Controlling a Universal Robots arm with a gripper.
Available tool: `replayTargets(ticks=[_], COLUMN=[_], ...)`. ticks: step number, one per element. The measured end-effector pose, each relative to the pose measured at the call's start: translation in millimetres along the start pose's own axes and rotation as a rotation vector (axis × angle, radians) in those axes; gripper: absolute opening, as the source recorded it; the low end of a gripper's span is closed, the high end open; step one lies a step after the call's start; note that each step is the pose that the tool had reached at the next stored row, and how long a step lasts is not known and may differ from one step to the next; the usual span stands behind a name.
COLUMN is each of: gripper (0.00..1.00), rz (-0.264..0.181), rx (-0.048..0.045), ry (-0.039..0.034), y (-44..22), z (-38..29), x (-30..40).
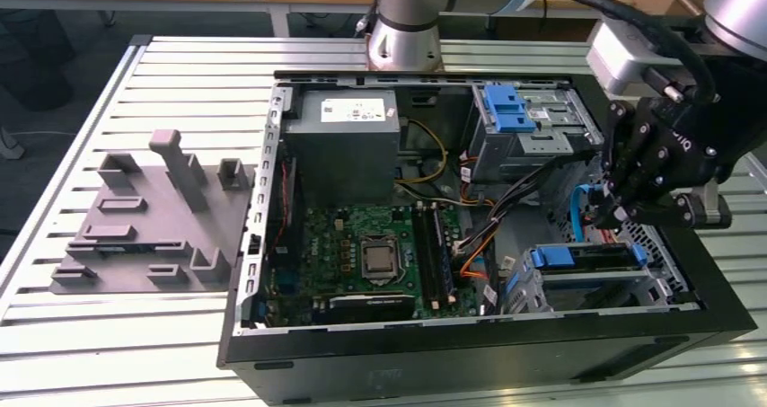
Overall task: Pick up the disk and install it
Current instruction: 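Insert the second disk wire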
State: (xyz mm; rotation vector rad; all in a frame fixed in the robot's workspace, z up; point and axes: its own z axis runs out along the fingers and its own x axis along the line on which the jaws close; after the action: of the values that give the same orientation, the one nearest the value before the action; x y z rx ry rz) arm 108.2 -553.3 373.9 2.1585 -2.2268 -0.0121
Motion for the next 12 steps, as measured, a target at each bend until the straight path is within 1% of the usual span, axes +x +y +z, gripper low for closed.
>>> replayTargets(ticks=[3, 5, 6, 9, 10, 12], gripper=[0.11, 0.11, 0.11, 0.11, 0.11, 0.11], rz=[0.0, 0.0, 0.0, 0.001, 0.001, 0.001], rx=[0.0001, 0.0001, 0.0001, 0.0005, 0.0005, 0.0006], ry=[0.0008, 0.0015, 0.0036, 0.0134, 0.016, 0.021], y=[0.3, 0.6, 0.7, 1.0, 1.0, 1.3], z=[-6.7, -9.9, -10.4, -11.2, -12.1, -16.2], x=[-0.9, -3.4, -6.0, -15.1, -16.6, -18.7])
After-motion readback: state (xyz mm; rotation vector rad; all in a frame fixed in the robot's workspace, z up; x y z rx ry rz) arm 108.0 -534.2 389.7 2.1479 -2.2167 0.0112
